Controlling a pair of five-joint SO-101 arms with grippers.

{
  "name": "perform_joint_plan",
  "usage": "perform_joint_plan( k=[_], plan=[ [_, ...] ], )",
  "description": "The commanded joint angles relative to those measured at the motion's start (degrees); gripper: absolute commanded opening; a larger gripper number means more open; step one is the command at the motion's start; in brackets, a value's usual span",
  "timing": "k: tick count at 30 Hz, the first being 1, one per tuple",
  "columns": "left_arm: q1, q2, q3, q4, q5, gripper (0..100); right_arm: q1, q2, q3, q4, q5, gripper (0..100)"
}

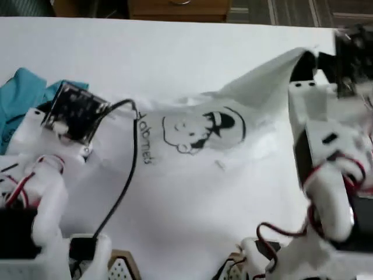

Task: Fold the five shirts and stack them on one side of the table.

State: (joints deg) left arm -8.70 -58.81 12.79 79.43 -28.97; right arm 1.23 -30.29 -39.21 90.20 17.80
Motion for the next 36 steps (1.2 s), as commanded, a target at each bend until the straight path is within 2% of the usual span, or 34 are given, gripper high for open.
perform_joint_plan(
  k=[1, 7, 11, 17, 25, 36],
  plan=[
    [0.5, -1.4, -4.3, -3.3, 1.3, 3, 0.7, -1.3, -4.5, -1.3, 0.1, 1.8],
    [0.5, -1.1, -9.9, -3.0, 1.3, 3, 2.1, -1.5, -8.2, -3.4, 0.1, 1.8],
    [0.5, -1.1, -12.4, 0.6, 1.4, 3, 3.5, -1.9, -13.2, -3.3, 0.1, 1.8],
    [0.5, -1.2, -12.8, 3.4, 1.4, 3, 3.6, -1.9, -21.6, -3.1, 0.2, 1.8],
    [0.5, -1.3, -10.8, 4.3, 1.6, 3, 3.6, -3.5, -23.4, -1.1, 0.4, 1.8],
    [0.4, -16.7, -5.1, 4.8, 3.8, 3, 3.6, -13.6, -22.9, 2.9, 0.4, 1.8]
  ],
)
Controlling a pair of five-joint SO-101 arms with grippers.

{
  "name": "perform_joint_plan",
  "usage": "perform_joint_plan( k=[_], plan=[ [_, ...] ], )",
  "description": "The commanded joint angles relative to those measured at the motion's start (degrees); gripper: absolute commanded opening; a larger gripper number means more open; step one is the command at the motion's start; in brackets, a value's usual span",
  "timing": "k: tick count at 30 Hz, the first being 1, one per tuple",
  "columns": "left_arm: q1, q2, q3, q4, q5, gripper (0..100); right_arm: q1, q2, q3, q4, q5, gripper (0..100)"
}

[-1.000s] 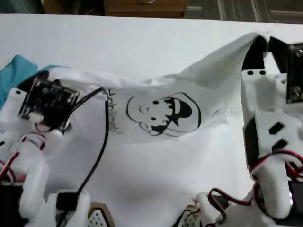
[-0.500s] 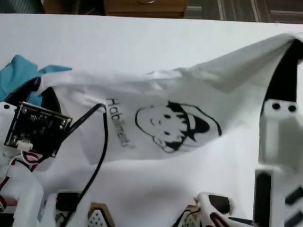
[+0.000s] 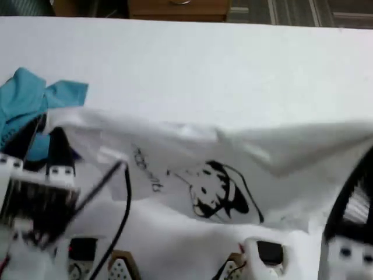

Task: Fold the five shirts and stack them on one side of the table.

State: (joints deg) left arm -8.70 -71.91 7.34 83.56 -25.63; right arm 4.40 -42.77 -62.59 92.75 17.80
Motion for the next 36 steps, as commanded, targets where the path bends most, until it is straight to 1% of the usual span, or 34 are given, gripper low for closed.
perform_joint_plan(
  k=[1, 7, 11, 15, 19, 23, 28, 32, 36],
  plan=[
    [0.4, -5.1, 0.7, 1.1, 0.4, 3, 0.4, -1.6, 0.5, 0.6, 0.4, 1.8],
    [0.2, -8.9, 0.7, 3.4, 0.1, 3, 0.4, -1.7, 0.6, 2.2, 0.1, 1.8],
    [0.4, -8.7, 3.0, 2.5, 0.1, 3, 0.4, 1.2, 1.8, 3.1, 0.0, 1.8],
    [0.4, -8.7, 13.4, -2.3, 0.1, 3, 0.0, 3.9, 9.0, 3.3, -0.2, 1.8],
    [0.4, -8.7, 24.9, -8.8, 0.1, 3, -0.1, 6.3, 21.3, 1.5, -1.2, 1.8],
    [0.4, -8.7, 32.0, -15.7, 0.1, 3, -0.1, 7.6, 37.1, -5.7, -1.7, 1.8],
    [0.4, -5.6, 37.6, -24.9, 0.1, 2, -0.1, 7.9, 57.7, -19.8, -1.7, 1.8],
    [0.4, 4.9, 37.6, -33.2, 0.1, 2, -0.1, 8.0, 70.8, -31.5, -1.3, 1.8],
    [0.4, 19.3, 32.9, -39.9, 0.1, 2, -0.1, 10.3, 77.5, -41.6, -1.2, 1.8]
  ],
)
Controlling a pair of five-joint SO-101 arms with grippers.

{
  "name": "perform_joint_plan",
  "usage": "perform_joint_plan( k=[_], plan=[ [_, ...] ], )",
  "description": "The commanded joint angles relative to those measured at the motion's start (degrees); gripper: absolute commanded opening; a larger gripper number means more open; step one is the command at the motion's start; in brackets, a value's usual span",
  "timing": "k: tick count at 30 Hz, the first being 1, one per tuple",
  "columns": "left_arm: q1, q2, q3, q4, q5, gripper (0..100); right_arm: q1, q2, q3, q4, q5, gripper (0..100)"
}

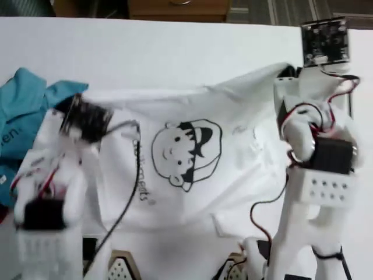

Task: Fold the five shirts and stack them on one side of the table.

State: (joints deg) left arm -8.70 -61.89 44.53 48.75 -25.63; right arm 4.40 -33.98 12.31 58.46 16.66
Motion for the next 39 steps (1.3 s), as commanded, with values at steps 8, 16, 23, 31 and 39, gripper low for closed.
perform_joint_plan(
  k=[8, 16, 23, 31, 39],
  plan=[
    [0.4, 40.8, -28.7, -4.0, 0.1, 2, -0.1, 21.1, -12.5, -9.5, -0.4, 1.8],
    [1.1, 69.9, -59.7, 12.1, 0.1, 2, -2.1, 41.6, -37.3, 1.2, -0.5, 1.8],
    [1.5, 92.2, -81.4, 25.7, 0.4, 2, -6.8, 57.8, -47.5, 9.5, -0.5, 1.8],
    [1.4, 108.3, -104.4, 42.0, 0.1, 3, -9.1, 66.1, -51.4, 15.1, -0.6, 1.8],
    [1.8, 111.5, -118.7, 53.7, -3.5, 3, -6.3, 61.3, -56.6, 24.5, -0.2, 1.8]
  ],
)
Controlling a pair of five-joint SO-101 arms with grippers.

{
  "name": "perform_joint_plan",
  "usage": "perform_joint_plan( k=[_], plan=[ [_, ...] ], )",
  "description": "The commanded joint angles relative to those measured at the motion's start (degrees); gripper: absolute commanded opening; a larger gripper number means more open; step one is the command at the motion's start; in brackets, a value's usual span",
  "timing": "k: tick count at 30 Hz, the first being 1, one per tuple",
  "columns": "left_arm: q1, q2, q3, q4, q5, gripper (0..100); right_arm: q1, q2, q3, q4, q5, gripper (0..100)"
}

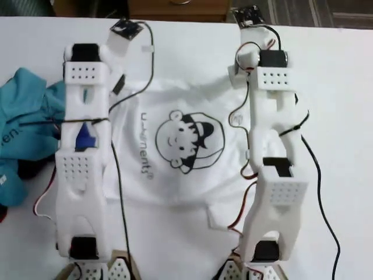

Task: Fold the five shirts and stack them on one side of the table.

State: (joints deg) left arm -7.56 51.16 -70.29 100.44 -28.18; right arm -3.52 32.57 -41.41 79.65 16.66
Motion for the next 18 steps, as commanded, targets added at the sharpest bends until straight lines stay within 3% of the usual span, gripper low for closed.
perform_joint_plan(
  k=[1, 6, 18],
  plan=[
    [0.7, -2.5, -3.6, 2.1, -1.1, 3, 2.1, -5.9, -2.9, 4.4, -0.2, 1.8],
    [2.9, -10.2, 5.0, 2.1, -1.6, 3, 3.3, -8.8, -2.8, 9.8, -0.1, 1.8],
    [3.6, -41.8, 47.5, 1.3, -6.5, 3, 3.6, -21.1, 2.7, 21.8, 1.1, 1.8]
  ],
)
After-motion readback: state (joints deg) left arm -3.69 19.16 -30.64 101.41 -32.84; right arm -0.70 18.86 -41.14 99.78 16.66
